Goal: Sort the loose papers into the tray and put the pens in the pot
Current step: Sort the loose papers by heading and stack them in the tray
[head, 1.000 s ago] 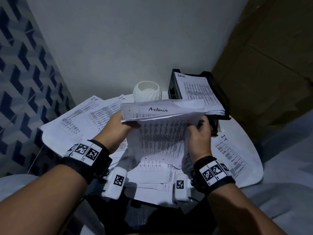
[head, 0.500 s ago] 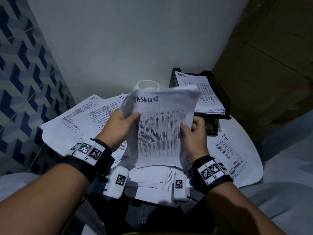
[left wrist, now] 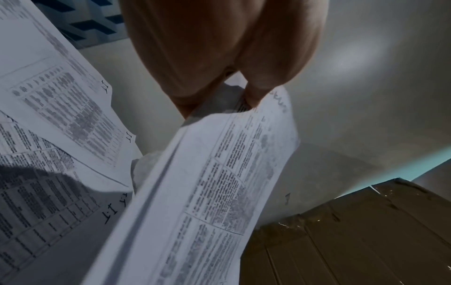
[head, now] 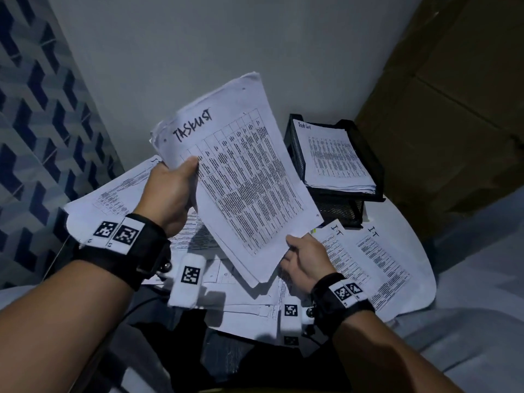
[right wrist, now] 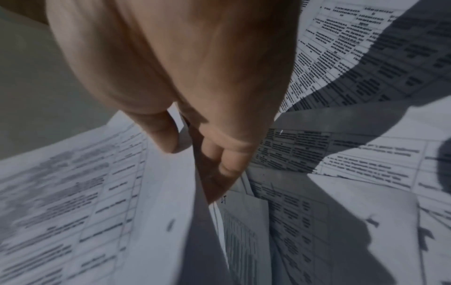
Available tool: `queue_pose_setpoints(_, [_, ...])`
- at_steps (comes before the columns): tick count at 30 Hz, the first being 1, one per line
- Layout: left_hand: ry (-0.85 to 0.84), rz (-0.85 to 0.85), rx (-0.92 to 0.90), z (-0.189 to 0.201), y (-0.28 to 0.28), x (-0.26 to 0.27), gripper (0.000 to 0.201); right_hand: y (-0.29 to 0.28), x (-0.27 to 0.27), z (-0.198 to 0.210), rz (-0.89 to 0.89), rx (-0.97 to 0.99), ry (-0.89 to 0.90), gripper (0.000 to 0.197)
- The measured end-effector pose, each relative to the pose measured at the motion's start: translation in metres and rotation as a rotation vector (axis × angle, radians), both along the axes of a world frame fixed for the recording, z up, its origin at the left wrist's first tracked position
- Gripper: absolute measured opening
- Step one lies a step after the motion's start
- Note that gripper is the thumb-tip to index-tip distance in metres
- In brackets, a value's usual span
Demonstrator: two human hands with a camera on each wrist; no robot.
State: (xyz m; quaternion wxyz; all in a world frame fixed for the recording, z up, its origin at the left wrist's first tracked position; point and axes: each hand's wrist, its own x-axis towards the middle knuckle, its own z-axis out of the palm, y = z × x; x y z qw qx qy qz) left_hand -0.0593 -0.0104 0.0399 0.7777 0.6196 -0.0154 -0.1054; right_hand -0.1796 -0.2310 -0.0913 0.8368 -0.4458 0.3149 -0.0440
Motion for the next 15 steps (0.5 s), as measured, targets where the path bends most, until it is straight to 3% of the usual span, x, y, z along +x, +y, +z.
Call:
queue_pose_setpoints(5, [-0.037, -0.082, 0.103, 0.003, 0.002, 0.001, 0.008, -0.024, 0.006, 0.007, -0.158, -0.057, 0.059, 0.017])
queue_pose_setpoints(8, [-0.014, -0.173, 0.144, 0.002, 0.0, 0.001, 0.02, -0.055, 0.01, 0.016, -0.271, -0.075, 0.137, 0.019])
queue_pose_setpoints(11, [-0.054, -0.325, 0.306, -0.002, -0.001, 0.0, 0.016, -0.088, 0.015, 0.04, -0.405, -0.06, 0.157, 0.032])
queue_pose_setpoints(13, [-0.071, -0.405, 0.403, -0.005, -0.001, 0.0, 0.016, -0.107, 0.024, 0.062, -0.493, -0.152, 0.147, 0.044])
queue_pose_setpoints(15, [-0.094, -0.43, 0.466, -0.007, -0.002, 0.0, 0.015, -0.124, 0.036, 0.078, -0.562, -0.164, 0.216, 0.04])
